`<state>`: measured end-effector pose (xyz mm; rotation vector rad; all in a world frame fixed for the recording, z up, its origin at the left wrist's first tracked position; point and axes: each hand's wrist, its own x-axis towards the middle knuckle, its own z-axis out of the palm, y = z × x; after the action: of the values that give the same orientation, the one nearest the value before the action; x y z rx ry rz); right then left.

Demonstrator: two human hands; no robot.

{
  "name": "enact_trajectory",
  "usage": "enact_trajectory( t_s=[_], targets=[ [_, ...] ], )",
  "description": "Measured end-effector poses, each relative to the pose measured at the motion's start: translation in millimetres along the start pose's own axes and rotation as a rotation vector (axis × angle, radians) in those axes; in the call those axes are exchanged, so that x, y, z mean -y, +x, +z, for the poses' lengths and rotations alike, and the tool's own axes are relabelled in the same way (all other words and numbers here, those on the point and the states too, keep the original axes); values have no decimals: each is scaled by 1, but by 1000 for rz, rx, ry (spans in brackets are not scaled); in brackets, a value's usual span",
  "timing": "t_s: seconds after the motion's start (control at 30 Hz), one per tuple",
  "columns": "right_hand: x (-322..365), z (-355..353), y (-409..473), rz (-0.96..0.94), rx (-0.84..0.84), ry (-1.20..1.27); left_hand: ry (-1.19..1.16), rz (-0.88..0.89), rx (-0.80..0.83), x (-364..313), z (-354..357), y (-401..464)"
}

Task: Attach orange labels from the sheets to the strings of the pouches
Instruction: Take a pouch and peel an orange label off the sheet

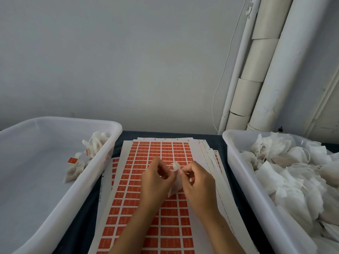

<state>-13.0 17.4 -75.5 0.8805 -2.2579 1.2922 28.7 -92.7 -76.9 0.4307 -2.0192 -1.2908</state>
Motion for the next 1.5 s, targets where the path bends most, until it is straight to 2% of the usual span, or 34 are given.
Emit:
enact_trajectory(
  t_s=[0.13,0.27,0.43,0.63,0.7,0.77,0.83,1.07,1.33,1.5],
  targets=[
    [1,2,-2,-50,65,54,-64,25,5,-2,2,-2],
    [1,5,-3,-53,58,70,-97,129,102,-3,-1,-2],
    [-1,6,-2,-6,-5,164,-130,164,152,-5,-3,-3],
    [3,5,0,88,-24,283,-111,164,126,-5,-6,-2],
    [7,3,2,203,24,400,-133,149,148,-5,-7,-2],
    [8,1,5,311,144,524,-156,131,181,-6,-8,-1],
    [8,1,5,351,242,578,-155,121,192,-7,-8,-1],
    [3,1,5,333,114,576,-126,75,134,-7,-10,0],
    [-4,-4,6,263,235,440,-55,78,109,-4,-10,0],
    [-8,-2,7,284,200,443,-69,29,73,-1,-10,2]
  ],
)
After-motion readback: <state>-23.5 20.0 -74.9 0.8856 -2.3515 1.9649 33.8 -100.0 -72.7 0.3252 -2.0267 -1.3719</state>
